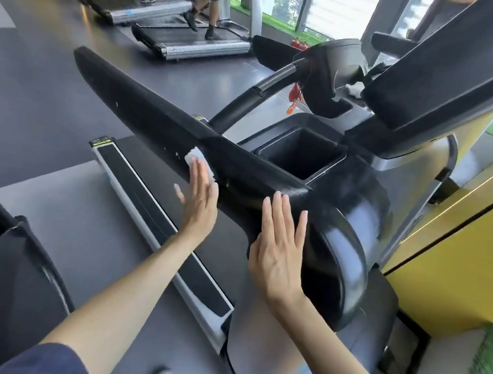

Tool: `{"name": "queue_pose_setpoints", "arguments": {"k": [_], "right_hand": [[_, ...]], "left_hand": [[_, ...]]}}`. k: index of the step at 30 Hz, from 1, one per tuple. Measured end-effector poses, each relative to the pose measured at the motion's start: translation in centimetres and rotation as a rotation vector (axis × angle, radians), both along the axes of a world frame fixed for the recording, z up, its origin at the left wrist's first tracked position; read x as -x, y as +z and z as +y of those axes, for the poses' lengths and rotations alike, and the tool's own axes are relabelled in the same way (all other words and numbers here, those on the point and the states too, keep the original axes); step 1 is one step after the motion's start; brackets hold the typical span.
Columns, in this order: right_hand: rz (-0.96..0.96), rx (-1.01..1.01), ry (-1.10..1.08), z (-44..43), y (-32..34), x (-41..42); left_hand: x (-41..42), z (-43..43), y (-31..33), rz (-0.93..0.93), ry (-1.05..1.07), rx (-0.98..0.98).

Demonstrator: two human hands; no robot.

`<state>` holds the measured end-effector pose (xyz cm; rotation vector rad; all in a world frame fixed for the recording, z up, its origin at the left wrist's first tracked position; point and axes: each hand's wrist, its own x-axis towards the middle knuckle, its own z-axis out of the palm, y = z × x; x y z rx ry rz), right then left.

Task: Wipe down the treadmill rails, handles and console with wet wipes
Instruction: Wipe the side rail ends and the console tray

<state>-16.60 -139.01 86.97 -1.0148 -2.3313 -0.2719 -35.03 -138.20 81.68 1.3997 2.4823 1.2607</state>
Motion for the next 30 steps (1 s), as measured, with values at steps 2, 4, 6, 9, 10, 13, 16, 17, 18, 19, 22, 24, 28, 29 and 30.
{"name": "queue_pose_setpoints", "arguments": {"k": [2,4,6,9,10,13,16,17,18,19,22,24,28,29,30], "right_hand": [[-0.032,0.010,0.001,-0.3,-0.4,0.7],[-0.055,-0.004,0.009,-0.4,-0.7,1.4],[-0.077,-0.049,0.017,-0.2,-0.8,1.9],[-0.069,-0.068,0.044,0.1,-0.6,2.2],[-0.069,-0.063,0.044,0.2,-0.5,2.3],[-0.091,-0.067,0.009,0.4,-0.4,2.5],[-0.102,-0.056,-0.007,0.5,-0.4,2.7],[-0.106,-0.064,-0.012,0.5,-0.3,2.7],[-0.114,-0.075,-0.016,0.6,-0.2,2.7],[-0.125,-0.085,-0.016,0.6,-0.2,2.7],[-0.166,-0.110,-0.001,0.8,0.2,2.5],[-0.190,-0.121,0.007,0.9,0.4,2.2],[-0.181,-0.149,0.022,1.1,0.9,2.1],[-0.167,-0.161,0.031,1.3,1.1,2.1],[-0.157,-0.179,0.037,1.6,1.2,2.1]], "left_hand": [[-2.2,0.0,1.4,-0.133,-0.030,-0.052],[-4.8,-0.6,0.3,-0.023,-0.190,-0.024],[-6.2,-1.7,-2.7,0.349,-0.328,0.030],[-2.9,-1.7,-3.0,0.355,-0.378,-0.025],[-1.6,-1.3,-2.3,0.219,-0.295,-0.018],[0.7,-0.3,-0.3,-0.062,-0.012,0.034],[-2.0,-1.4,-0.8,0.011,-0.216,0.042],[-3.5,-2.1,-2.0,0.114,-0.307,0.028],[-4.8,-2.7,-3.4,0.237,-0.361,-0.012],[-5.5,-3.1,-4.5,0.326,-0.362,-0.047],[-4.2,-2.1,-3.5,0.236,-0.204,-0.064],[-2.7,-1.1,-0.4,0.053,-0.061,-0.028],[-2.6,0.7,2.3,0.203,-0.020,-0.105],[-3.9,0.8,1.7,0.313,-0.070,-0.092],[-5.3,0.8,0.5,0.407,-0.109,-0.076]]}}
